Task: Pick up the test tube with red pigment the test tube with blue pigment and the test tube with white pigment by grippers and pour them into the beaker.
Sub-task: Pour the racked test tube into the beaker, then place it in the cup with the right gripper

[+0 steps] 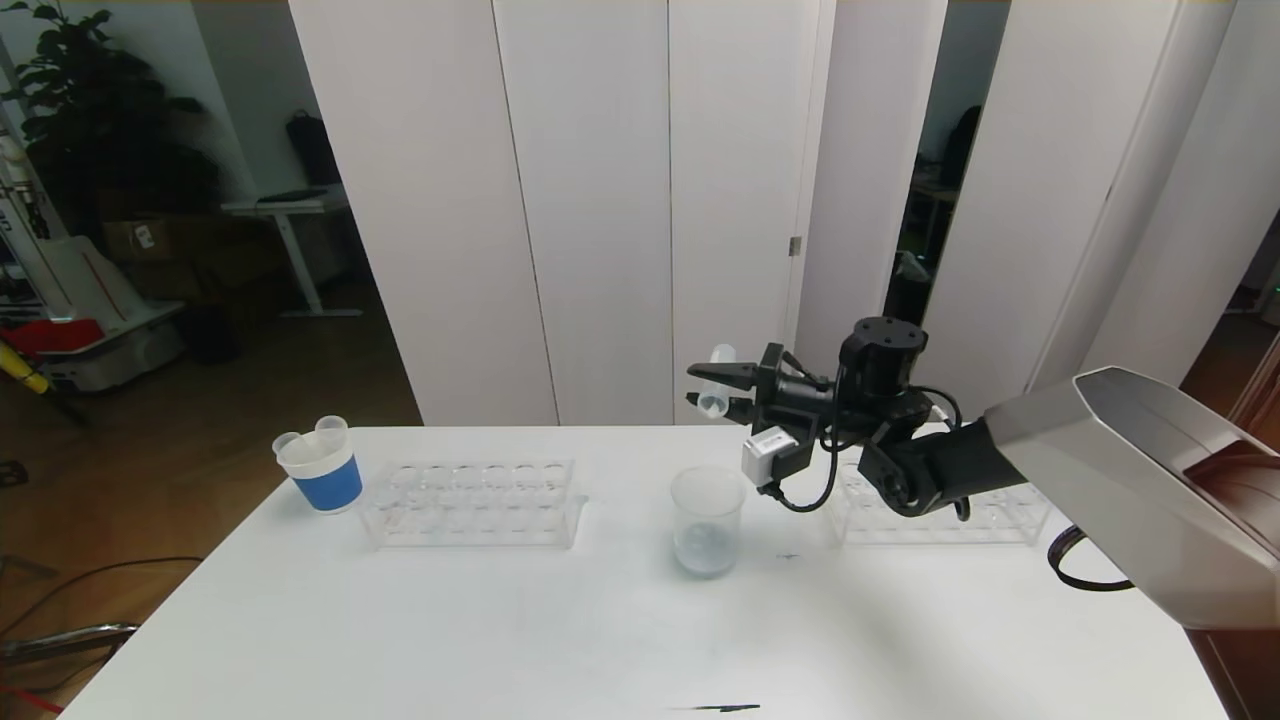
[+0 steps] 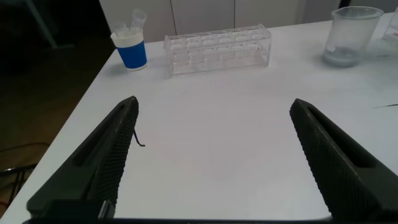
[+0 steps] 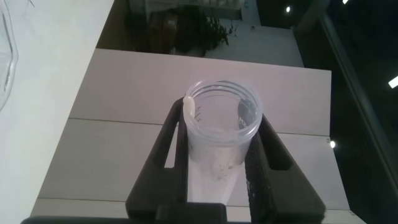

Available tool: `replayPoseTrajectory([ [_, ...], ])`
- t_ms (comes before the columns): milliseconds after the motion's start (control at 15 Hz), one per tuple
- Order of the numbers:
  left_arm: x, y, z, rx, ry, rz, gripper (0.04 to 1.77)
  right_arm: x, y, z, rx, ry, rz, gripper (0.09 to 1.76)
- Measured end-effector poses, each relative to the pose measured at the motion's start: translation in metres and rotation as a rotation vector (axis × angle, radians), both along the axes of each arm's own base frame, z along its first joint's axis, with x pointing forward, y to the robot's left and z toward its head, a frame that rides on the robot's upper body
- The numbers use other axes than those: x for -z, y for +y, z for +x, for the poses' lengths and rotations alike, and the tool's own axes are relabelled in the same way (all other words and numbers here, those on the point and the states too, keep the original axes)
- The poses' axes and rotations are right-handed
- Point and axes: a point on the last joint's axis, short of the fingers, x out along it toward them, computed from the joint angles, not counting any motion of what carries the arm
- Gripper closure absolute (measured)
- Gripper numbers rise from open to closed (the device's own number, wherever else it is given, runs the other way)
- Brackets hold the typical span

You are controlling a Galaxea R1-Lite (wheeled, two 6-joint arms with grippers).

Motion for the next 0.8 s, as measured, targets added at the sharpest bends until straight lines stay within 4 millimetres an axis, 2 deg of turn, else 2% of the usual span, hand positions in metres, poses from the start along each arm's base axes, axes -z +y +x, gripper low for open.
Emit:
replayPoseTrajectory([
  [200, 0.0, 0.0, 0.0, 0.0, 0.0, 0.0, 0.07, -0.007, 0.001, 0.0, 0.062, 0.027, 0.021, 1.26],
  [400, 0.0, 0.0, 0.0, 0.0, 0.0, 0.0, 0.07, -0.028, 0.004, -0.002, 0.216, 0.09, 0.108, 1.26],
  [800, 0.0, 0.0, 0.0, 0.0, 0.0, 0.0, 0.07, -0.064, 0.011, -0.01, 0.565, 0.351, 0.497, 1.26],
])
